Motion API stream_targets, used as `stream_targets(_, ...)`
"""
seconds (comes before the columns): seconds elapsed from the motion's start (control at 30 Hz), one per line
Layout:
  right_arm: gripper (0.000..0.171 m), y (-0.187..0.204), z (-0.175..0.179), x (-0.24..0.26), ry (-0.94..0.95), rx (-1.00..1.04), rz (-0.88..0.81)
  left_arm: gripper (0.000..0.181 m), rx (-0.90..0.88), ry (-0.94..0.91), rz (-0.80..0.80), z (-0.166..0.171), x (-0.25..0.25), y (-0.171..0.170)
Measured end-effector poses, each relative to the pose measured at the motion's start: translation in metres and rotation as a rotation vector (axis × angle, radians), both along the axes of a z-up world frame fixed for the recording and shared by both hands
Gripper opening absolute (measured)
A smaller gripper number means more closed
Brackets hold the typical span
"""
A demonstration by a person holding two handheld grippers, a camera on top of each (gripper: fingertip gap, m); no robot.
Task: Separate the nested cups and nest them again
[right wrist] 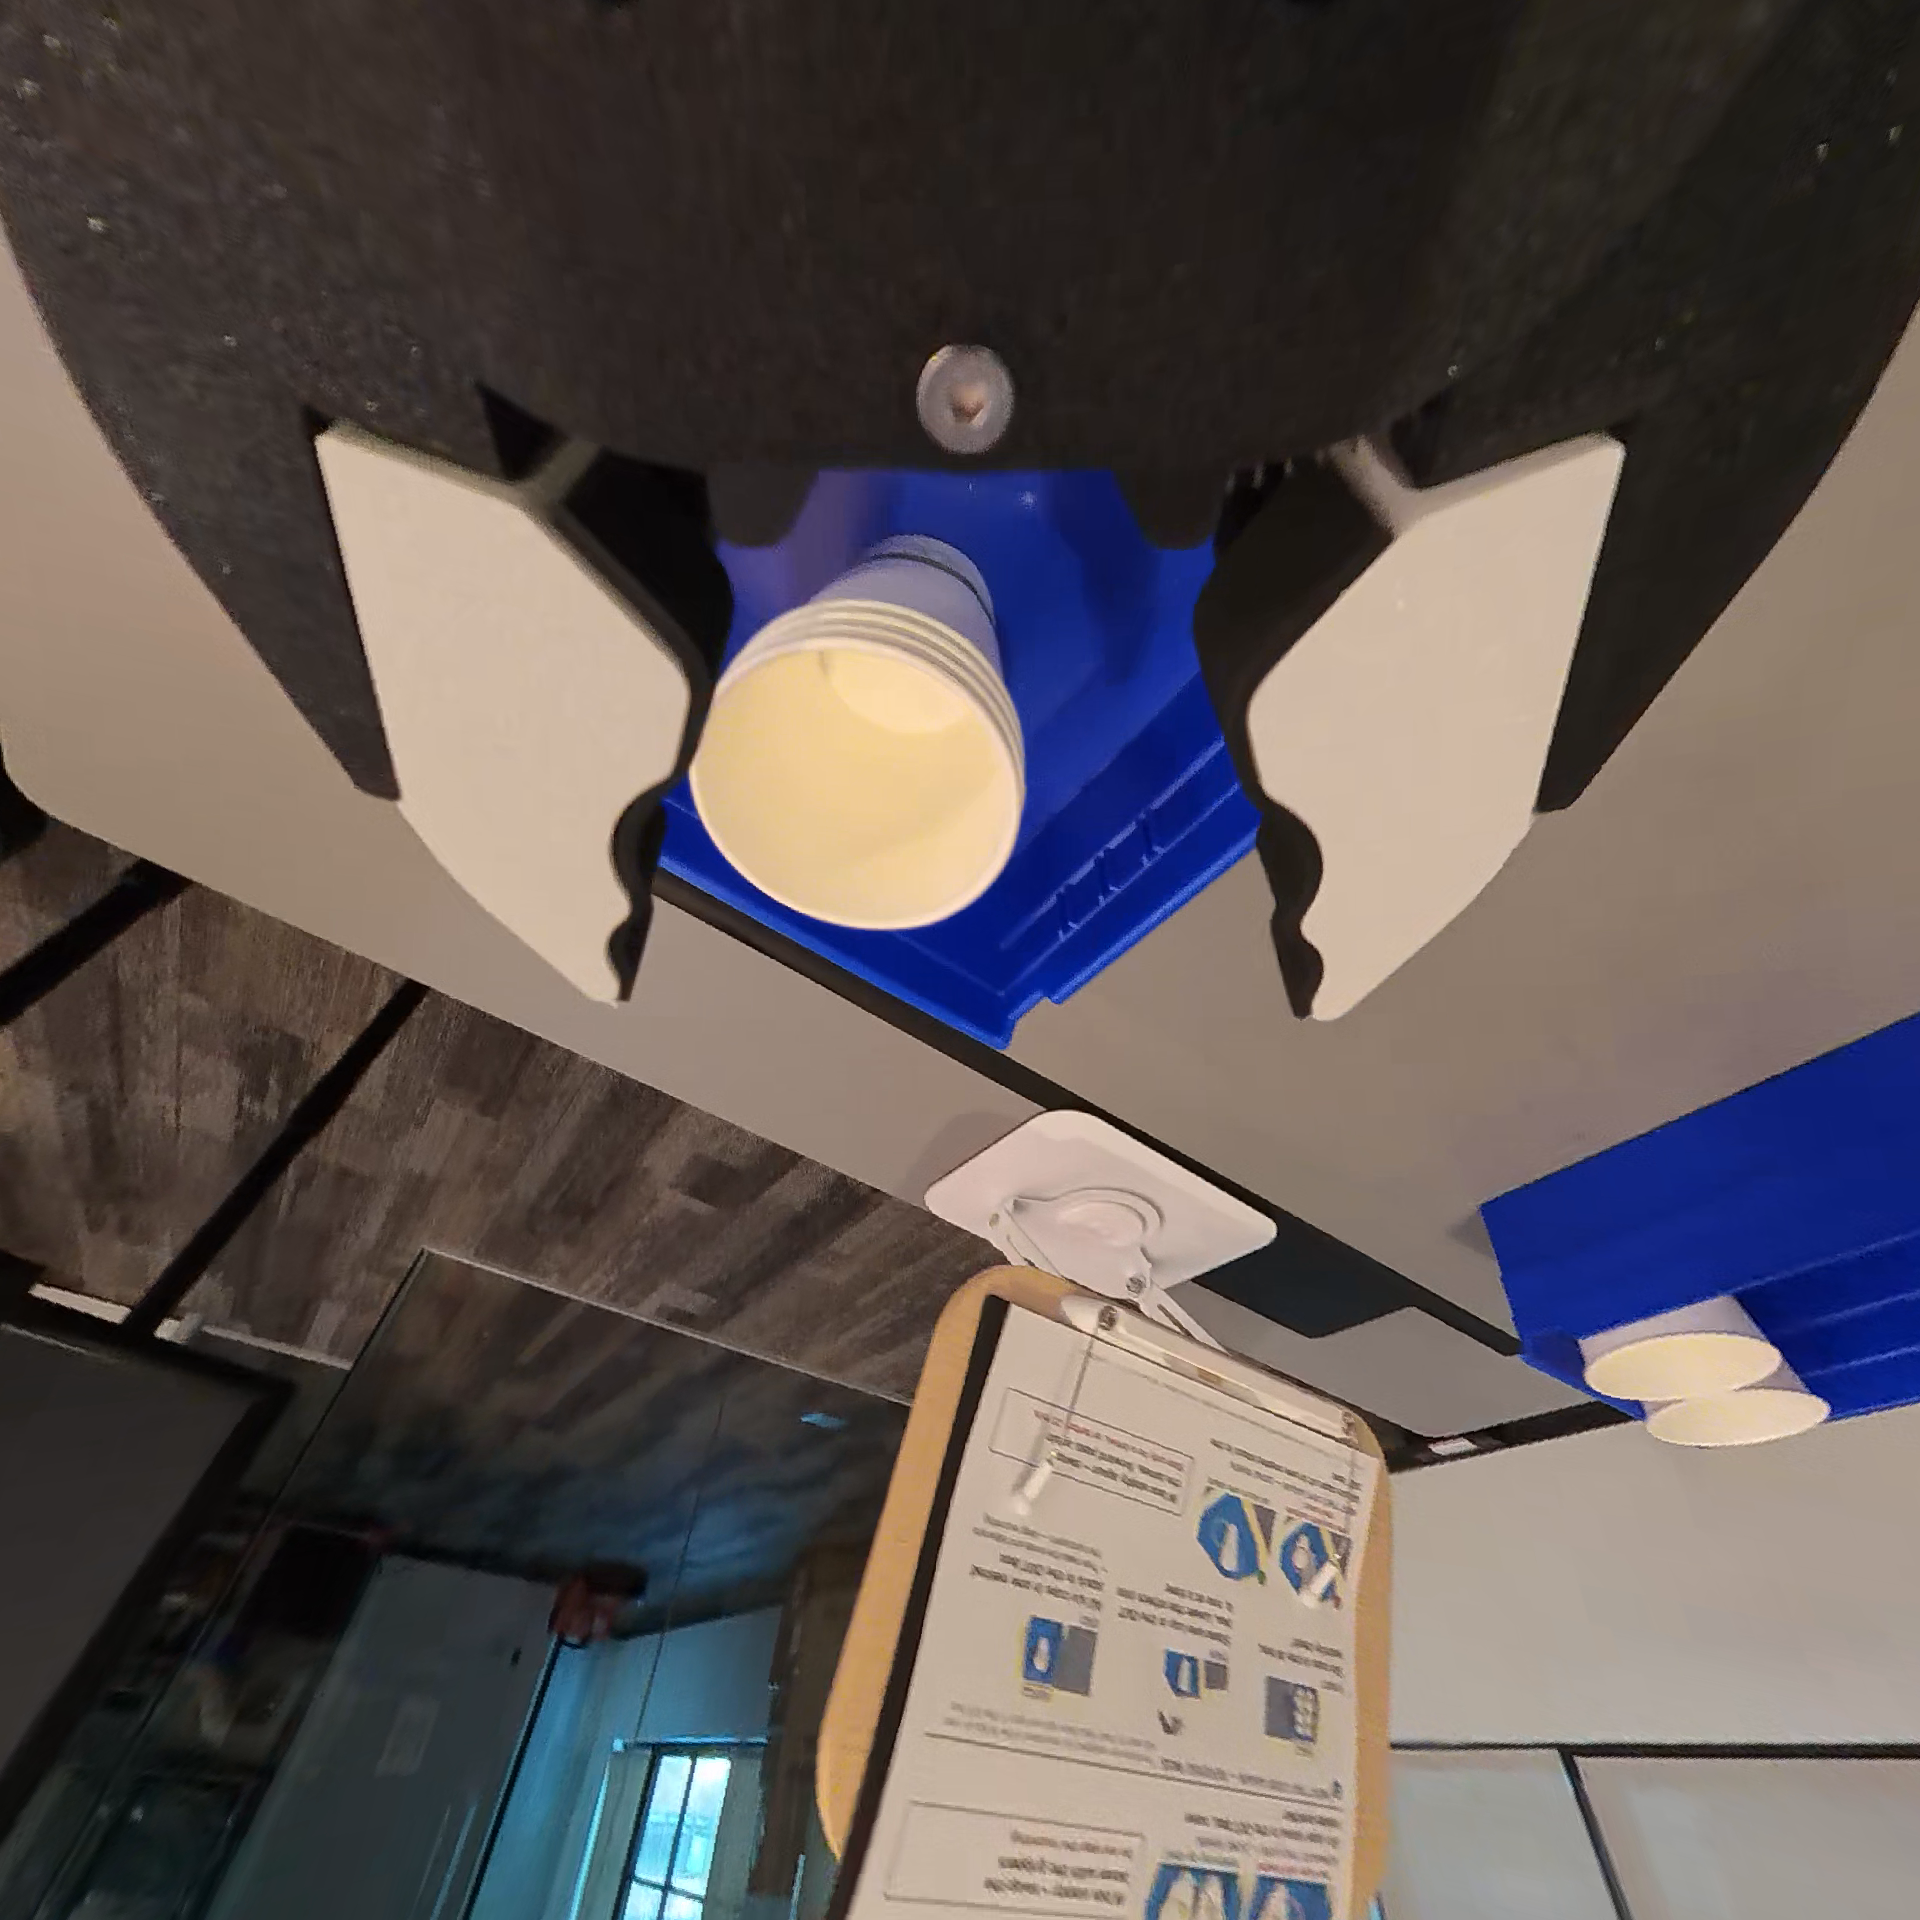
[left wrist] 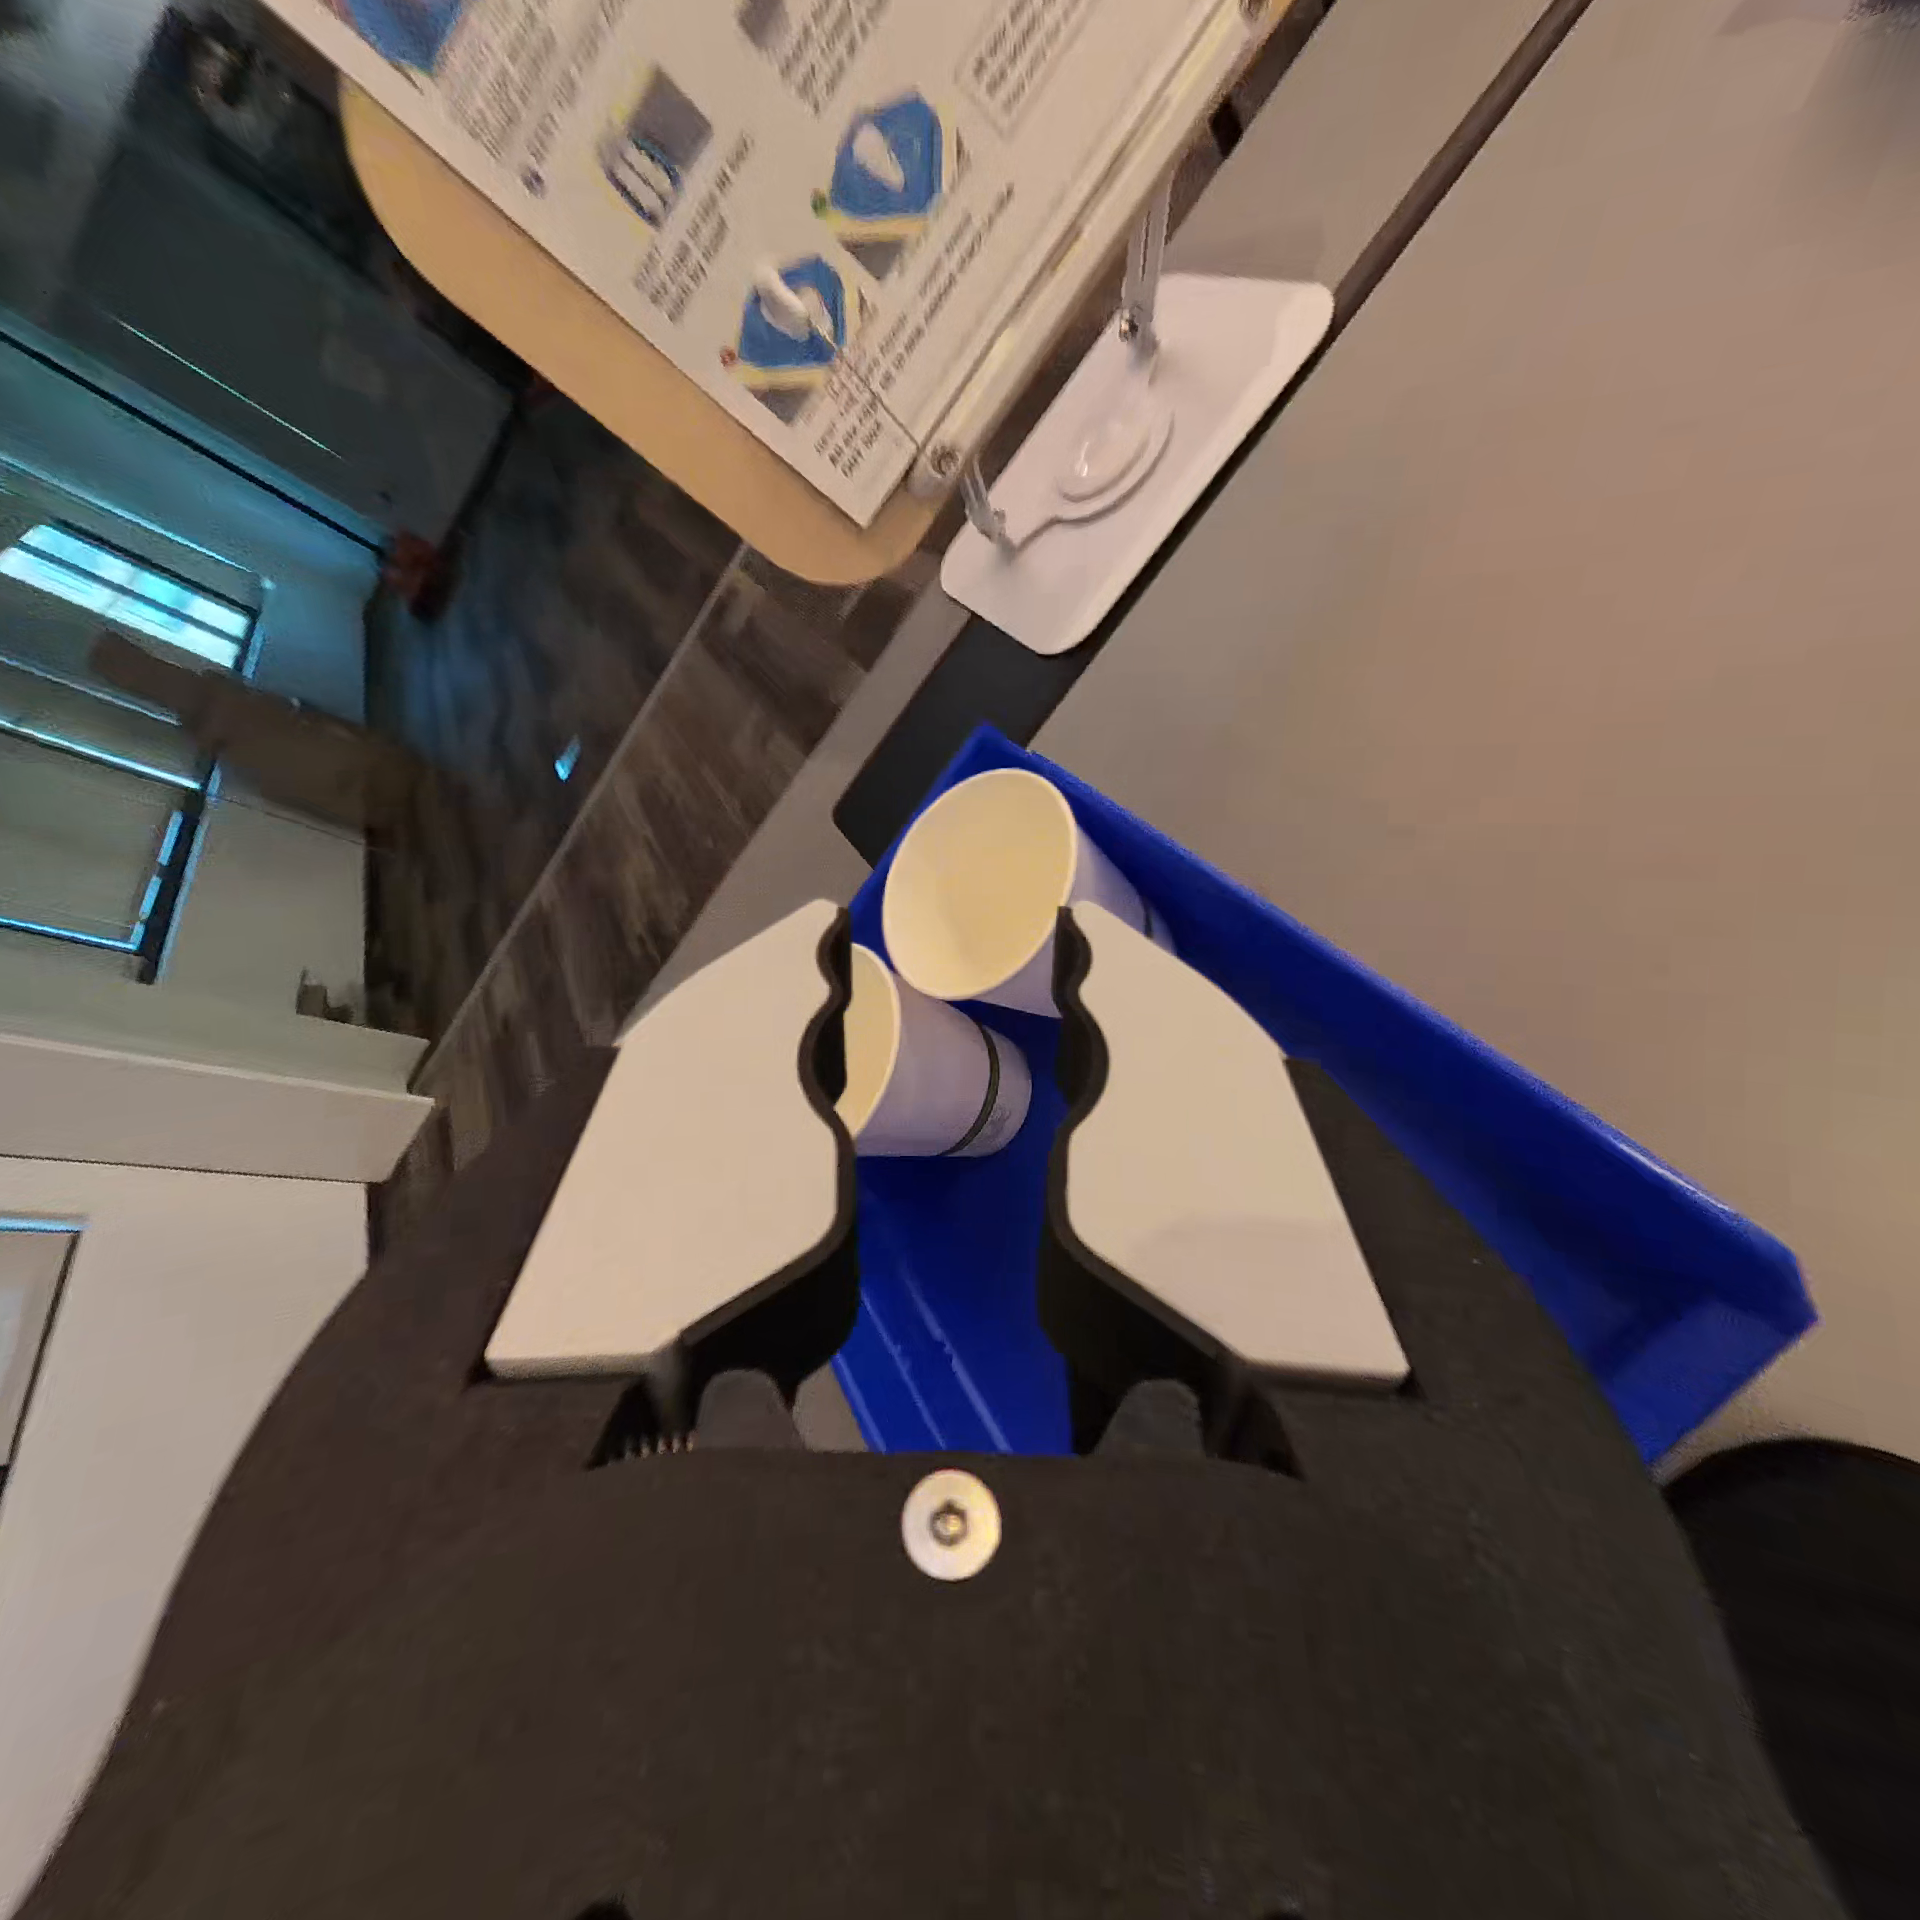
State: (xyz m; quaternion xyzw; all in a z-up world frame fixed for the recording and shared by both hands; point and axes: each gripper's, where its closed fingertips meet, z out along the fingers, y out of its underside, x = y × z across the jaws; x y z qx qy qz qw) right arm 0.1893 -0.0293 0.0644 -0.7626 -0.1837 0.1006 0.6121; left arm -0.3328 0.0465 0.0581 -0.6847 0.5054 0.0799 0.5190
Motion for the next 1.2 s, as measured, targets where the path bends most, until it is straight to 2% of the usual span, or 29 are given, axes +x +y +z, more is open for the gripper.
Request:
stream_targets(0.1, 0.112, 0.001, 0.000, -0.008, 0.002, -0.002, 0.027, 0.035, -0.080, 0.054, -0.045, -0.044, 0.017, 0.027)
stream_targets(0.23, 0.112, 0.005, -0.009, -0.014, -0.011, -0.040, 0.048, 0.034, -0.179, 0.193, -0.018, -0.106, 0.023, 0.055)
stream_targets(0.4, 0.111, 0.008, -0.015, -0.023, -0.025, -0.064, 0.078, 0.034, -0.126, 0.206, 0.028, -0.119, 0.020, 0.076)
stream_targets(0.5, 0.110, 0.010, -0.020, -0.028, -0.039, -0.083, 0.094, 0.032, -0.164, 0.265, 0.058, -0.132, 0.011, 0.078)
stream_targets(0.6, 0.110, 0.012, -0.025, -0.032, -0.052, -0.104, 0.107, 0.026, -0.175, 0.258, 0.058, -0.131, 0.010, 0.076)
stream_targets(0.73, 0.109, 0.013, -0.028, -0.038, -0.062, -0.111, 0.124, 0.008, -0.234, 0.279, 0.029, -0.134, 0.007, 0.067)
stream_targets(0.87, 0.109, 0.014, -0.029, -0.041, -0.048, -0.115, 0.139, 0.001, -0.290, 0.287, 0.017, -0.134, 0.003, 0.058)
stream_targets(1.0, 0.108, 0.014, -0.030, -0.041, -0.053, -0.118, 0.135, 0.001, -0.228, 0.215, -0.017, -0.103, 0.009, 0.048)
stream_targets(1.2, 0.106, 0.013, -0.012, -0.060, -0.080, -0.055, 0.153, 0.001, -0.050, 0.093, -0.025, -0.028, 0.015, 0.021)
